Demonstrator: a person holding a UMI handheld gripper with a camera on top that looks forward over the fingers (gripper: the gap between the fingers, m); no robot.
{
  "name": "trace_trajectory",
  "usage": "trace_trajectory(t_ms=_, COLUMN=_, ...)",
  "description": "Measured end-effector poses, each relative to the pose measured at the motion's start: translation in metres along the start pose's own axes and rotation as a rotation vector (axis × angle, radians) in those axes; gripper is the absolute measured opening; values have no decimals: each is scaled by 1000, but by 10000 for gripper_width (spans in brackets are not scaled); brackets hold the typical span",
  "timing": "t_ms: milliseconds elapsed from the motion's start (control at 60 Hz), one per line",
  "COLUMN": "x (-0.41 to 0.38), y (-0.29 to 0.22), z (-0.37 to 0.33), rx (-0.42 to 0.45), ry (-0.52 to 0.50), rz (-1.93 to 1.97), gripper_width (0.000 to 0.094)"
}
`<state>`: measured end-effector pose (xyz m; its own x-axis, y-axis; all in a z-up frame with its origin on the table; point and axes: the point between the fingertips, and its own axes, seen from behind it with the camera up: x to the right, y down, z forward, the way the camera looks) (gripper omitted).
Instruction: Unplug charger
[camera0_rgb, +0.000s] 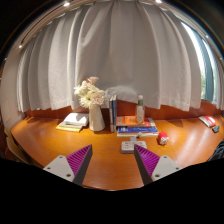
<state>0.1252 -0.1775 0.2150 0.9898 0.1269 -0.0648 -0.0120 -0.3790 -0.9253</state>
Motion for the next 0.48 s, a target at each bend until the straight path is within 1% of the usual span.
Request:
trace_trajectory(t_ms=183, x=-20, y=8, z=-11, rx=-15, ry=-21, rz=9, gripper_width=832)
trace_trajectory(t_ms=483, x=-24, y=6, z=-18, rx=2, ry=0, rz=-6, gripper_width=835)
